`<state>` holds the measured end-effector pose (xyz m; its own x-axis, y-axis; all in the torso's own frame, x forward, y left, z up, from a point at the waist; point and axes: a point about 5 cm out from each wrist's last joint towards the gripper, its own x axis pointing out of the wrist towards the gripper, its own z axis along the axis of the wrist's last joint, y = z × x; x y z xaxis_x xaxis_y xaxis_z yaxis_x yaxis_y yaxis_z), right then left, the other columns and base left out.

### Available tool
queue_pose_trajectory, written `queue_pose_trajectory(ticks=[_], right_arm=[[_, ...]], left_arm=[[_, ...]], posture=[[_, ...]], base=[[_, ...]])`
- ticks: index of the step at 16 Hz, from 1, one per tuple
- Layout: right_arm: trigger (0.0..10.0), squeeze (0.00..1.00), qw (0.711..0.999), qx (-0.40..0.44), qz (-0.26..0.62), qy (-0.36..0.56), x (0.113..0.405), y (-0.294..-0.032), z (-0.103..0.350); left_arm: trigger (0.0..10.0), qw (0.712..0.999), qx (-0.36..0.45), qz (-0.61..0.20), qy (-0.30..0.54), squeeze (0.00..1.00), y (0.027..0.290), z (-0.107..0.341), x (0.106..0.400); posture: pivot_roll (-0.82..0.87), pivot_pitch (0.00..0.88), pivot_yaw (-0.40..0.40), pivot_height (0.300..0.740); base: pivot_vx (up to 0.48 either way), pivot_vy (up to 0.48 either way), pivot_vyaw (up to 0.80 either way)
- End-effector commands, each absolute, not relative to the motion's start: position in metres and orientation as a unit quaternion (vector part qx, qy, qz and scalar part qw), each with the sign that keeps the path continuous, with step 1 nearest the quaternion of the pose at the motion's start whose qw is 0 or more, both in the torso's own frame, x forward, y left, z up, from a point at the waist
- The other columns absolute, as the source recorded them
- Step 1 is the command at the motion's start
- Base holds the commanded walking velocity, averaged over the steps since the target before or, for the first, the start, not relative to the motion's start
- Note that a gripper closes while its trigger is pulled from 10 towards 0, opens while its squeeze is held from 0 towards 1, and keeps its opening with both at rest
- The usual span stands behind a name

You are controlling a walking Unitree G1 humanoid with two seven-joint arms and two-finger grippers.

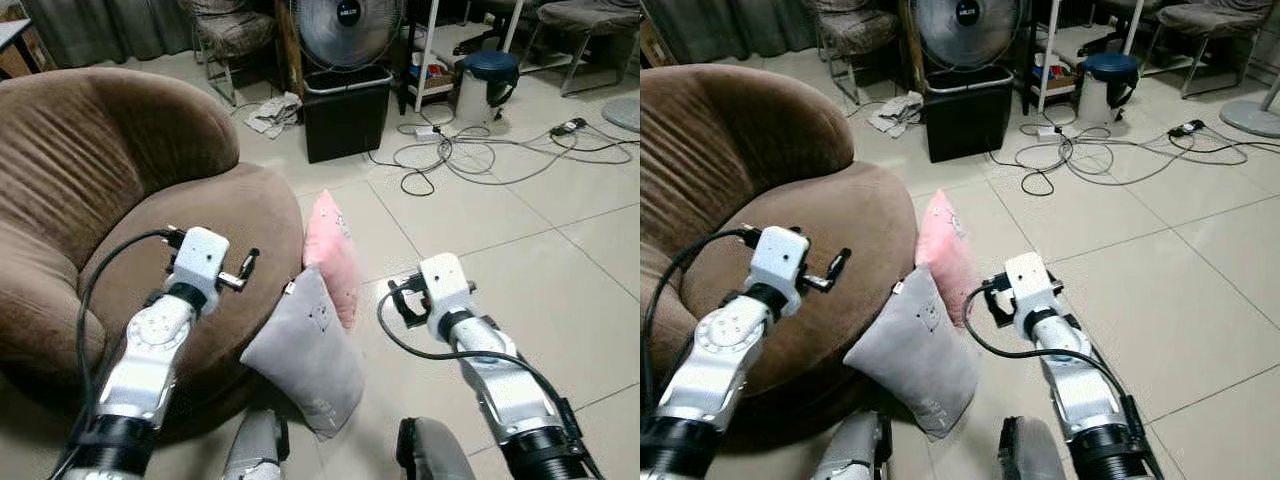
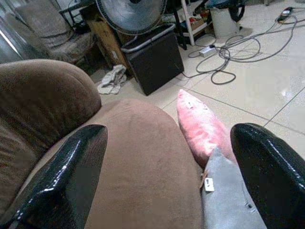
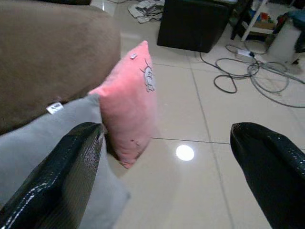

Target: Move the pillow to the sofa from floor

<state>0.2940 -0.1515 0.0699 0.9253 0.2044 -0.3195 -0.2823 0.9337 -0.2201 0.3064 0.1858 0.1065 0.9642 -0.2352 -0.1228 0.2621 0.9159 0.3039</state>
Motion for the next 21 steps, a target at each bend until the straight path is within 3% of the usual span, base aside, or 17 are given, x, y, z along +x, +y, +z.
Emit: queue_pose_trajectory(ticks=[1, 7, 9, 13, 21], right_arm=[[10.0, 0.0, 0.972, -0.134, 0.132, 0.141, 0.296, -0.152, 0.075], [10.0, 0.0, 0.968, -0.135, 0.131, 0.168, 0.289, -0.163, 0.066], [10.0, 0.0, 0.96, -0.158, 0.138, 0.186, 0.279, -0.179, 0.059], [10.0, 0.0, 0.954, -0.167, 0.139, 0.208, 0.26, -0.195, 0.053], [10.0, 0.0, 0.944, -0.175, 0.182, 0.212, 0.243, -0.176, 0.066]], left_arm=[[10.0, 0.977, 0.164, -0.128, 0.037, 0.0, 0.183, 0.108, 0.312], [10.0, 0.968, 0.183, -0.152, 0.08, 0.0, 0.169, 0.079, 0.322], [10.0, 0.966, 0.185, -0.151, 0.1, 0.0, 0.164, 0.071, 0.329], [10.0, 0.965, 0.192, -0.121, 0.135, 0.0, 0.172, 0.059, 0.335], [10.0, 0.972, 0.169, -0.067, 0.15, 0.0, 0.191, 0.051, 0.334]], posture=[[0.0, 0.0, 0.049, 0.616], [-0.01, 0.0, 0.005, 0.616], [-0.05, 0.0, -0.013, 0.616], [-0.09, 0.0, -0.021, 0.616], [-0.09, 0.034, -0.055, 0.566]], base=[[0.0, 0.0, 0.0], [0.0, 0.0, 0.0], [0.0, 0.0, 0.0], [0.0, 0.0, 0.0], [0.0, 0.0, 0.0]])
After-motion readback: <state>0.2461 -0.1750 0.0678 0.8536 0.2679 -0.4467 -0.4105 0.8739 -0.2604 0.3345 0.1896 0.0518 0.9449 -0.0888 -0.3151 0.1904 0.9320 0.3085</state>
